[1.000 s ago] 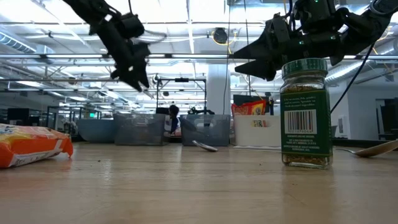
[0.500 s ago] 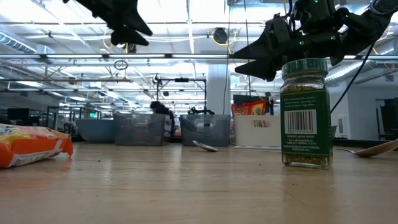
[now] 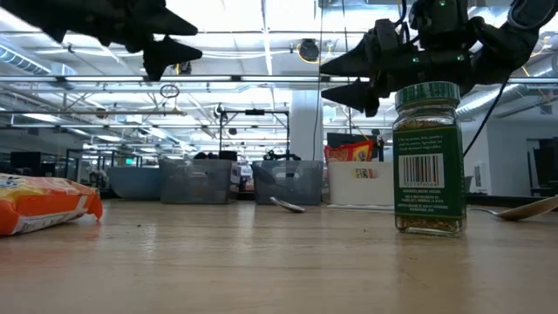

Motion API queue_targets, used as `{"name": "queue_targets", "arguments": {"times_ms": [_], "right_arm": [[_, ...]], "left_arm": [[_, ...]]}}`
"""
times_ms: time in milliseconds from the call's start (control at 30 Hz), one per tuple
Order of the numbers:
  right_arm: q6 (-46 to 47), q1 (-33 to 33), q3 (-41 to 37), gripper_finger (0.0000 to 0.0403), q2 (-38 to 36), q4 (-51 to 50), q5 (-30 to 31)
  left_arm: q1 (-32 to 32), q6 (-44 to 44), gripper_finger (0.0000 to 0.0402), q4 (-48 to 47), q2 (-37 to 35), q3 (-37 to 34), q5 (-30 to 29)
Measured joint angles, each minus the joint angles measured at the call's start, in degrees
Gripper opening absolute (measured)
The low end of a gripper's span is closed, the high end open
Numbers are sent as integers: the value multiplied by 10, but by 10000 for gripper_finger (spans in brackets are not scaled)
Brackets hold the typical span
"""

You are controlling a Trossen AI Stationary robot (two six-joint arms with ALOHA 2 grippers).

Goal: Pick & Place Food Item
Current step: Put the white patterned spoon into the right black bin

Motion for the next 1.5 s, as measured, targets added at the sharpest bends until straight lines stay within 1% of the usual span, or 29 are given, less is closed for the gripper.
{"name": "queue_targets", "arguments": {"times_ms": [133, 200, 300, 433, 567, 667, 800, 867, 933, 1000, 1200, 1367, 1500], "right_arm": [[-4, 33, 0, 318, 40, 56, 1], [-24, 56, 0, 318, 57, 89, 5], [-59, 96, 0, 318, 69, 108, 53], [-102, 148, 4, 318, 70, 105, 146], [-125, 190, 4, 318, 69, 99, 208], [-138, 214, 4, 318, 70, 78, 250], [-140, 230, 4, 318, 69, 42, 289], [-137, 232, 4, 318, 61, 17, 302], [-135, 232, 4, 318, 53, -5, 304], [-135, 230, 4, 318, 38, -37, 316], [-137, 227, 4, 318, -11, -93, 351], [-127, 227, -7, 318, -53, -112, 407], [-125, 225, -26, 318, -84, -108, 409]], "left_arm": [[-59, 6, 230, 112, 0, -63, 0], [-85, 15, 230, 158, 0, -91, 0], [-120, 25, 230, 205, 0, -125, -3], [-158, 29, 230, 200, 2, -144, -30], [-182, 31, 230, 186, 28, -145, -90], [-187, 43, 230, 192, 59, -143, -108], [-177, 49, 230, 187, 125, -118, -111], [-171, 65, 230, 169, 164, -88, -109], [-165, 93, 230, 132, 205, -48, -107], [-159, 138, 230, 94, 248, -6, -110], [-149, 294, 230, 14, 360, 102, -158], [-130, 409, 230, 5, 427, 144, -185], [-113, 471, 230, 5, 471, 161, -186]]}}
